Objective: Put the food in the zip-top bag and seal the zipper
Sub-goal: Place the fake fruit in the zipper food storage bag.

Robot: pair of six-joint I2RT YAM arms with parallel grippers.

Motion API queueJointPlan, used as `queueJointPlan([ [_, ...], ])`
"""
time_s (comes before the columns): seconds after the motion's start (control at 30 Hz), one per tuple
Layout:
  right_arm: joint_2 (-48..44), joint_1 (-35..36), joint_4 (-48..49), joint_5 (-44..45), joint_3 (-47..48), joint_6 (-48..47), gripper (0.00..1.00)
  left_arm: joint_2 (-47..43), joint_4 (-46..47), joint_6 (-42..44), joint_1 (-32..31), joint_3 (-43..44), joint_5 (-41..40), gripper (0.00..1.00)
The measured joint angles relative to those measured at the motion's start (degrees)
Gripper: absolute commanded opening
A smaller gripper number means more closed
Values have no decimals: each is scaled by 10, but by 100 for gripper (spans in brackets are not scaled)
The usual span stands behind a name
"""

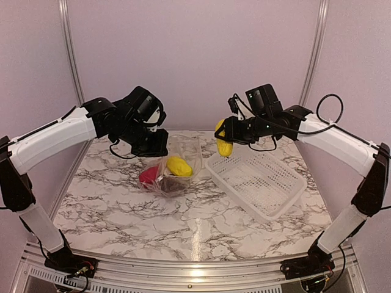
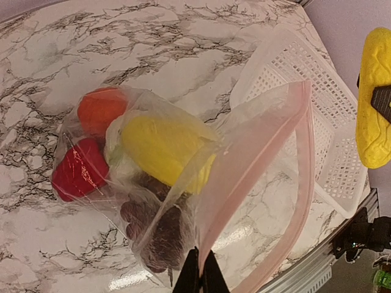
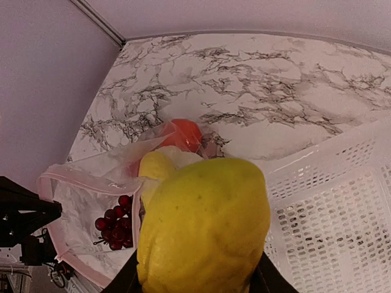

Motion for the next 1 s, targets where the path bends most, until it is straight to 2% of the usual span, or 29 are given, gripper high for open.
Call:
queueJointPlan([
  [0.5, 20, 90, 134, -46, 1, -22, 38, 0, 0, -11, 21, 0, 23, 0],
  [0.77, 57, 109, 182, -53, 1, -34, 38, 0, 1, -22, 31, 0, 43, 0],
  [0.93, 68, 110, 207, -53, 1, -41, 41, -1, 2, -30, 35, 0, 52, 0],
  [1.0, 72, 112, 213, -53, 1, -45, 46, -3, 4, -34, 37, 0, 56, 0],
])
